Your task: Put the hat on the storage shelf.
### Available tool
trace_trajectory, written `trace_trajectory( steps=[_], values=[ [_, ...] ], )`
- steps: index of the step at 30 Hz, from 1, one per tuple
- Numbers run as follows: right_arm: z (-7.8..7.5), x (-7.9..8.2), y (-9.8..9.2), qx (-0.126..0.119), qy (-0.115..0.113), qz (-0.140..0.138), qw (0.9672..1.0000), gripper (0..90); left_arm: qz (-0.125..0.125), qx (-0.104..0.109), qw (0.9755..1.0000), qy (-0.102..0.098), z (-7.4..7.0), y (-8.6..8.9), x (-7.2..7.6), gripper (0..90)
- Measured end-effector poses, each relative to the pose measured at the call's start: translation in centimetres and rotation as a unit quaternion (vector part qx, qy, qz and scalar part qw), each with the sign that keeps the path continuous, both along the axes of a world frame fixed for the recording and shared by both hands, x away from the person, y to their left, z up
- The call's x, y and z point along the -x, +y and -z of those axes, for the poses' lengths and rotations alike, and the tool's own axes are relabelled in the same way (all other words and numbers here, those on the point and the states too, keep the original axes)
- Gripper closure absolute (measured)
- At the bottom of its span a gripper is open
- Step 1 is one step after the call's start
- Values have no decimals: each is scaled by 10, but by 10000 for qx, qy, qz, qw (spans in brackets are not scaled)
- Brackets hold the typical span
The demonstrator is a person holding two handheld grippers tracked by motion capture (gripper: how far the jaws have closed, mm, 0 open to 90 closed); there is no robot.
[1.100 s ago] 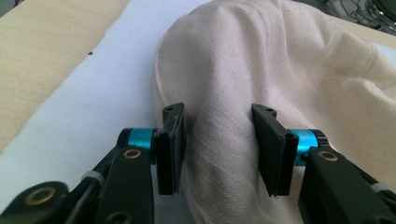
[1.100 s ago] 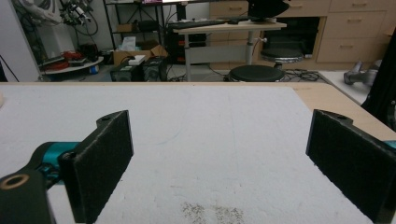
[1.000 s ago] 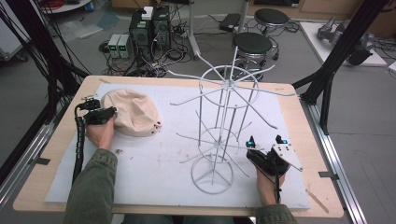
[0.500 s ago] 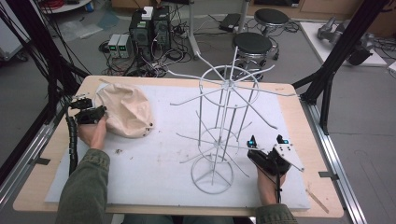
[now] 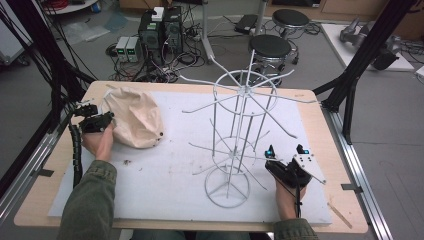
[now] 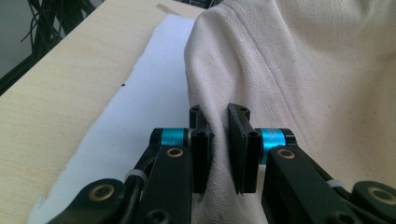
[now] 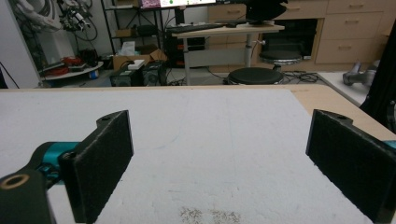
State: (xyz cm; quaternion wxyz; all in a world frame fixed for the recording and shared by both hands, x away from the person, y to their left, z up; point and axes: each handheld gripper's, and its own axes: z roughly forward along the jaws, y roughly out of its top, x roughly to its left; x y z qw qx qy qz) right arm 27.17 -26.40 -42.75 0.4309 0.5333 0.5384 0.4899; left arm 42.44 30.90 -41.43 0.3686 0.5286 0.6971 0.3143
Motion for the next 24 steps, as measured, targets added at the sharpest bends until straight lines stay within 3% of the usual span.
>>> trace_trajectory(
  steps=[13,18,19,24],
  values=[
    [0,0,0,-10,-6,-16,10000,62,344,157,9986,-380,-19,1,16,796],
    [0,0,1,-45,15,-29,10000,62,493,248,9963,-654,-30,0,25,795],
    [0,0,1,-42,17,-30,10000,62,550,298,9950,-778,-34,1,30,795],
    [0,0,0,-24,1,-39,10000,62,659,359,9924,-975,-38,4,40,794]
  ],
)
